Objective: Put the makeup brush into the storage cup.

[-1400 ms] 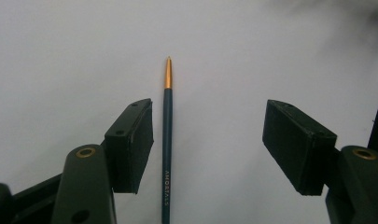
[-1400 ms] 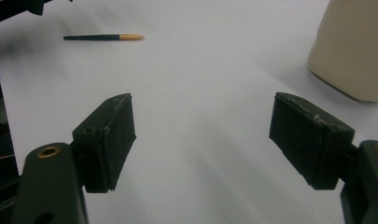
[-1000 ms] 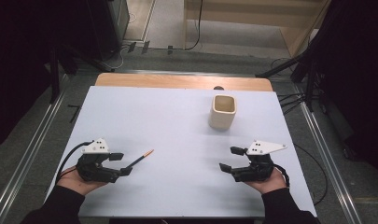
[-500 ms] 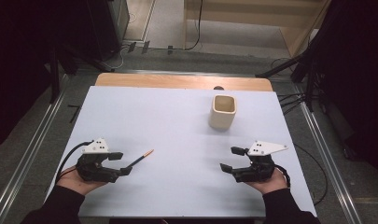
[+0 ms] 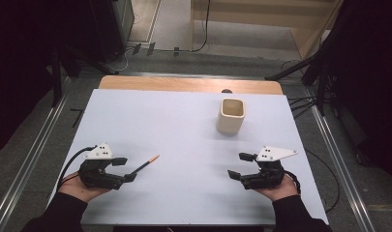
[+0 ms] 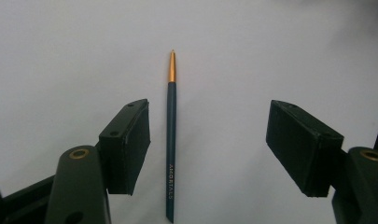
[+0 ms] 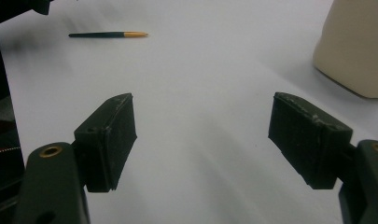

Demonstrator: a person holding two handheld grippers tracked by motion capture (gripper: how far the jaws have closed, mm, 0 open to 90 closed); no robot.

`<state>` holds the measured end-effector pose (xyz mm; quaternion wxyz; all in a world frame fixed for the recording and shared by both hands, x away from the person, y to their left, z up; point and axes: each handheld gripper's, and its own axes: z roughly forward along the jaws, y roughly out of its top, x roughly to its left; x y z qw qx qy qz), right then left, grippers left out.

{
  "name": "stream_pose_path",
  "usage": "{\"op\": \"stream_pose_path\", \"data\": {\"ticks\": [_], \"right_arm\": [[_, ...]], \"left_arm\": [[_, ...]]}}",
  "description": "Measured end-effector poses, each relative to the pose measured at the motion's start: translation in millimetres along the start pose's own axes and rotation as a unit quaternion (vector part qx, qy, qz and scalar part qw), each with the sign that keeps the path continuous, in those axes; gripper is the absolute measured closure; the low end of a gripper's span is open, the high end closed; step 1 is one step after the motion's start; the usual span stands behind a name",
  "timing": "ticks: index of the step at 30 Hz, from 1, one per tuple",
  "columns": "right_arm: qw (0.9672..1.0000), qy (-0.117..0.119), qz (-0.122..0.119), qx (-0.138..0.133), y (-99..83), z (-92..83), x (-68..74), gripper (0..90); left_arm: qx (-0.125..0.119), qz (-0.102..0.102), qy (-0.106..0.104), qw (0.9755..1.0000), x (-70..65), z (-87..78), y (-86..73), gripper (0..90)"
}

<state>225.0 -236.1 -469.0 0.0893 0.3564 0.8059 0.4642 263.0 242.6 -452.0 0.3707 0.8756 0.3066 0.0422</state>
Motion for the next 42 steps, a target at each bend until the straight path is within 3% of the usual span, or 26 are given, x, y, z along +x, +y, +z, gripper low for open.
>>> {"op": "stream_pose_path", "data": {"ticks": [18,38,42], "right_arm": [[1.0000,0.000,-0.001,0.002,-0.2,-0.2,-0.2,24.2],[1.0000,0.001,0.000,0.003,0.0,-0.1,-0.1,24.2],[1.0000,0.001,-0.001,0.002,0.0,-0.3,0.3,24.2]], "left_arm": [[-0.017,-0.008,-0.003,0.9998,3.2,2.8,4.0,31.5],[-0.007,-0.005,-0.007,0.9999,13.2,23.4,25.2,31.9],[0.004,-0.005,-0.006,1.0000,13.0,26.1,29.5,32.0]]}}
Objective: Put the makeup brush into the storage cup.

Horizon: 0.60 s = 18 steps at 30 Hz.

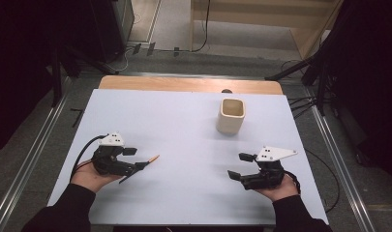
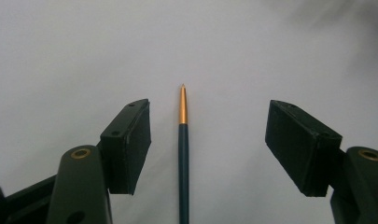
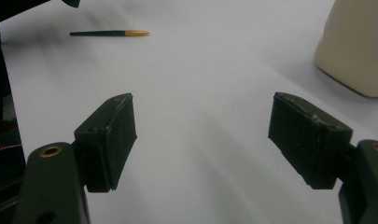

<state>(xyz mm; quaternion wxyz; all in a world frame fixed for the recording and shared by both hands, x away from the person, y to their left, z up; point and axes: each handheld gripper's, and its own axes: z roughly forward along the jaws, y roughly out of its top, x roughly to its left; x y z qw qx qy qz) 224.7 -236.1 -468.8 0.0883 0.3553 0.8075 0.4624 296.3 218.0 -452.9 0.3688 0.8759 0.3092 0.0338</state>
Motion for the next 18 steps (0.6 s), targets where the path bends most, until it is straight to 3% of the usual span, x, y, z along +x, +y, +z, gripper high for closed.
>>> {"op": "stream_pose_path", "data": {"ticks": [6,8,12,18], "right_arm": [[1.0000,0.001,0.006,0.003,-0.6,0.2,-1.4,24.2],[0.9999,0.002,0.009,0.006,-0.8,0.4,-1.7,24.2],[0.9999,-0.003,0.004,0.013,-1.5,0.6,-0.5,24.2],[0.9997,-0.008,0.001,0.025,-1.8,2.5,0.0,24.2]], "left_arm": [[0.040,0.004,0.015,0.9991,-0.8,-0.8,5.7,32.7],[0.074,0.003,0.021,0.9970,-0.7,1.5,9.6,33.5],[0.096,0.006,0.026,0.9951,-1.5,4.0,11.4,33.5],[0.138,0.011,0.026,0.9901,-3.3,9.2,15.1,33.5]]}}
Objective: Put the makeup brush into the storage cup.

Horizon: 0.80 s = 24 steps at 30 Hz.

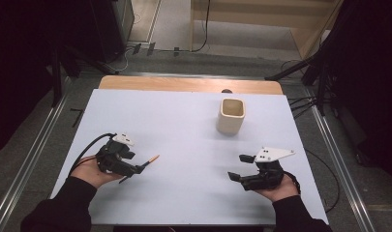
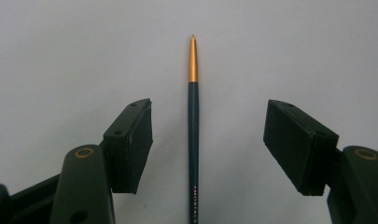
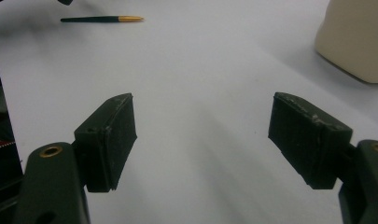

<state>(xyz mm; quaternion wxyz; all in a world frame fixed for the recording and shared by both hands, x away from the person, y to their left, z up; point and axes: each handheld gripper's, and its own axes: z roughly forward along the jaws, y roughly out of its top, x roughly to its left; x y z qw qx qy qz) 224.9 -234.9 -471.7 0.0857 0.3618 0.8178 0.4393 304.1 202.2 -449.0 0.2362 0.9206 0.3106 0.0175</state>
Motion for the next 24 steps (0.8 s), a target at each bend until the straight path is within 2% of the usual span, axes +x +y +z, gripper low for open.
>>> {"op": "stream_pose_path", "data": {"ticks": [2,6,12,18,24], "right_arm": [[1.0000,0.000,-0.004,0.003,0.2,0.4,1.1,24.2],[1.0000,0.001,-0.005,0.004,0.2,0.8,1.2,24.2],[1.0000,0.000,-0.005,0.008,-0.4,0.6,1.5,24.2],[1.0000,0.002,-0.002,0.009,-0.3,1.4,0.7,24.2],[1.0000,0.001,0.000,0.008,-0.6,0.6,0.3,24.2]], "left_arm": [[0.019,0.009,0.004,0.9998,-1.0,0.7,3.1,33.5],[0.035,0.010,-0.001,0.9993,-0.6,1.1,5.4,34.8],[0.067,0.027,0.008,0.9973,-3.0,1.3,11.4,35.9],[0.084,0.030,-0.005,0.9960,-2.3,3.0,13.4,35.4],[0.102,0.043,0.010,0.9938,-4.4,7.3,14.8,37.2]]}}
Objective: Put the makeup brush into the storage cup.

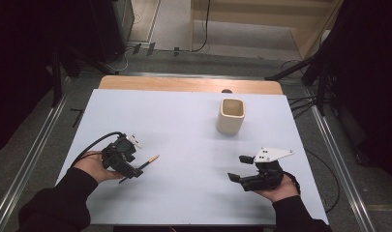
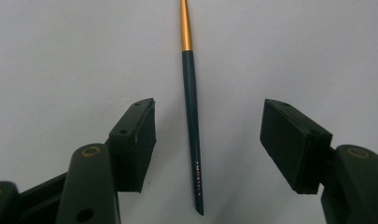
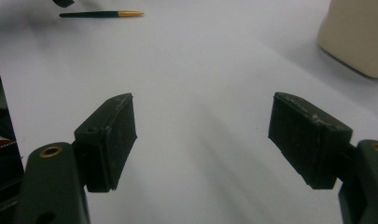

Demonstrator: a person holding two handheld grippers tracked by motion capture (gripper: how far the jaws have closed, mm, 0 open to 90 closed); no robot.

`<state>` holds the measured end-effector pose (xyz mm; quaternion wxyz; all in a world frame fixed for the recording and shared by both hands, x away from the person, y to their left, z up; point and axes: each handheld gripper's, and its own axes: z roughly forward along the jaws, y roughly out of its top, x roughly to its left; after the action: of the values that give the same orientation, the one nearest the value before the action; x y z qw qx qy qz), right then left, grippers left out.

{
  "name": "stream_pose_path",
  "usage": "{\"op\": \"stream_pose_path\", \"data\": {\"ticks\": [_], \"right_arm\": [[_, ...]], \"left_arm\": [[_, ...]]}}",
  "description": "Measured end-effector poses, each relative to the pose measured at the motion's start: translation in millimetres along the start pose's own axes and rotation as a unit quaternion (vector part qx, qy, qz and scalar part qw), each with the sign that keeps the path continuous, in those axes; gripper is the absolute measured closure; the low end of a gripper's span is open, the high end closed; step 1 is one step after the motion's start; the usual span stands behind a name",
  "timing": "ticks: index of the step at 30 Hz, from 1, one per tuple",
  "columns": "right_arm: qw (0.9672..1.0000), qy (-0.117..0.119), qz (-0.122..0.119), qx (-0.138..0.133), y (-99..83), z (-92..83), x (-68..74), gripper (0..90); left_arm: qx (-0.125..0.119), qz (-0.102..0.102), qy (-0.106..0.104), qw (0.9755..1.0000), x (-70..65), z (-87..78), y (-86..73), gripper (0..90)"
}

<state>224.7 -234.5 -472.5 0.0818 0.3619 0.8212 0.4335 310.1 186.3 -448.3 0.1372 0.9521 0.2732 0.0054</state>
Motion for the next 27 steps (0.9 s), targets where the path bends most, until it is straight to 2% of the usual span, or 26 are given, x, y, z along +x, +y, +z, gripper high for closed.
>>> {"op": "stream_pose_path", "data": {"ticks": [3,11,14,18,27], "right_arm": [[1.0000,0.000,0.001,0.001,-0.1,0.5,-0.2,24.2],[1.0000,-0.004,0.001,0.003,-0.3,0.3,-1.0,24.2],[1.0000,-0.004,0.001,0.004,-0.3,0.3,-0.8,24.2],[1.0000,-0.003,0.002,0.004,-0.4,0.4,-0.9,24.2],[1.0000,-0.004,0.003,0.006,-0.4,0.3,-0.7,24.3]], "left_arm": [[0.007,0.004,0.003,1.0000,0.5,2.7,0.5,38.9],[0.010,0.000,0.007,0.9999,-0.4,7.9,1.2,43.7],[0.011,-0.002,0.013,0.9999,-0.2,10.1,0.8,50.2],[0.015,-0.005,0.015,0.9998,0.4,14.6,0.1,53.6],[0.042,-0.001,0.034,0.9985,-2.3,25.3,2.4,57.5]]}}
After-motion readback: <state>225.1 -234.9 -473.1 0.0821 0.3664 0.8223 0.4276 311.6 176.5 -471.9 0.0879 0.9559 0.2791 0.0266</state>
